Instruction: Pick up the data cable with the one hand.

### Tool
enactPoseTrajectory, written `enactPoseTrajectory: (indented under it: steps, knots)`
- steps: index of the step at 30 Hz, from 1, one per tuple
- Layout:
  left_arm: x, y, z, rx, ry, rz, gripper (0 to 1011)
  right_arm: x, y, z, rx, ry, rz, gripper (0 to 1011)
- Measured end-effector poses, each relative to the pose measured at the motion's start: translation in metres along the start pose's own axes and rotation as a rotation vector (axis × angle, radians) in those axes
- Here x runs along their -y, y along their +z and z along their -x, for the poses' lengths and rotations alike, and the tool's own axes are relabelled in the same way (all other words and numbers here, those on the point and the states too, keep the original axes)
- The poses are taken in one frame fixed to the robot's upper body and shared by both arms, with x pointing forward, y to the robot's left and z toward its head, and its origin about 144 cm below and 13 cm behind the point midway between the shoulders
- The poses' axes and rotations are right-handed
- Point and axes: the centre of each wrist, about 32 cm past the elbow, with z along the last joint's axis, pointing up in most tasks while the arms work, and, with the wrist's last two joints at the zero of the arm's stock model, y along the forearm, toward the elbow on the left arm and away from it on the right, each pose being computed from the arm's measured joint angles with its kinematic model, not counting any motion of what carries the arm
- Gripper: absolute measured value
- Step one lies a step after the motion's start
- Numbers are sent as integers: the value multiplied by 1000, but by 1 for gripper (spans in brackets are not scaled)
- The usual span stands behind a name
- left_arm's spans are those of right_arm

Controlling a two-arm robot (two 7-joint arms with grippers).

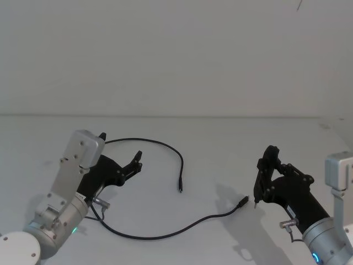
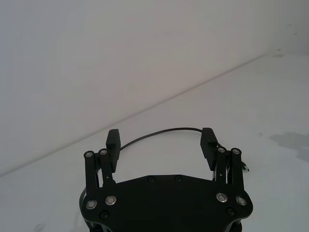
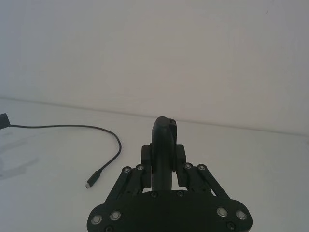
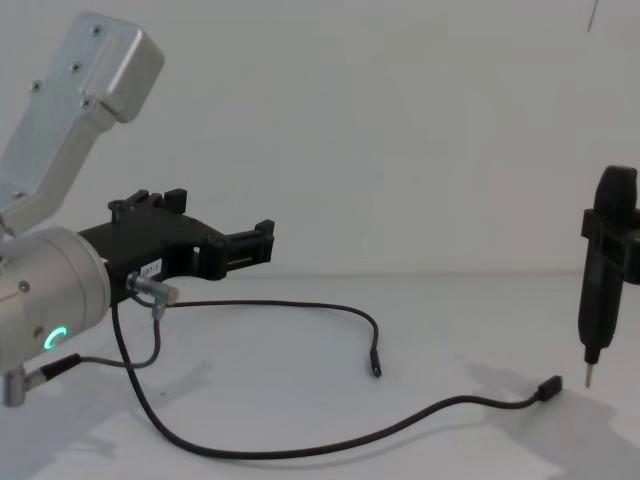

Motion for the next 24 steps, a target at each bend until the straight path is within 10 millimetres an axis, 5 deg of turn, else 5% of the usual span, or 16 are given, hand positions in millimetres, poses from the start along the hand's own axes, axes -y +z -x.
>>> enactPoseTrajectory:
  steps: [24]
  knots:
    - [0, 0, 0, 0, 0, -1, 1001, 0, 0, 0, 0, 0, 0, 279]
